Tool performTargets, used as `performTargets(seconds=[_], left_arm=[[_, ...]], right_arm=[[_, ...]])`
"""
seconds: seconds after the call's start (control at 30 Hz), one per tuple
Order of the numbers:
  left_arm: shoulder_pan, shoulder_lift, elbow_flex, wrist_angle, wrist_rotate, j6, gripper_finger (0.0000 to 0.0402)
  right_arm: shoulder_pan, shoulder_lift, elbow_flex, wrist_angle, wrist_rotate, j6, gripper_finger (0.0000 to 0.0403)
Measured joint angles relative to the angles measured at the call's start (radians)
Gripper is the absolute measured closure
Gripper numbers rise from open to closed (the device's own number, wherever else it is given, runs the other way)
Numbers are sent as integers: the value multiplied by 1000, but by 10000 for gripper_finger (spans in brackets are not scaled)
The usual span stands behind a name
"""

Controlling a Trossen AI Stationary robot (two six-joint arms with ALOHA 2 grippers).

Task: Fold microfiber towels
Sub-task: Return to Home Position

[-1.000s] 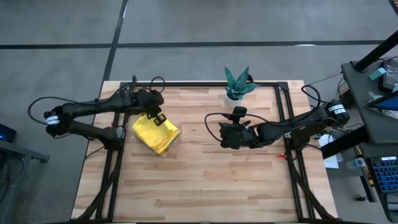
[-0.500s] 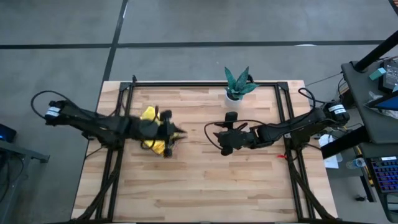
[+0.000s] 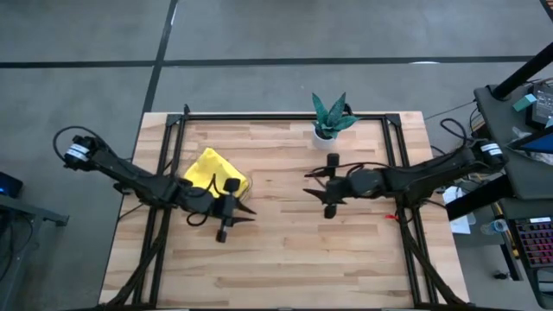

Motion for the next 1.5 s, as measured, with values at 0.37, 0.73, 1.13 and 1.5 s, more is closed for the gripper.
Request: performTargets(seconds=[0.37,0.73,1.13,1.5], left_arm=[[79,-70,-155,246,49,68,337],[165,-226,-264,267,140,67,397],[167,-450,-398,280,133,71,398],[194,-580,-460,282,128,128,398]], right_arm=[[0,-172,-192,176,-31,11,213],[0,-270,-254,171,-31,64,213],[0,-322,-315,147,-36,119,213],[0,-412,-376,148,-56,149,213]])
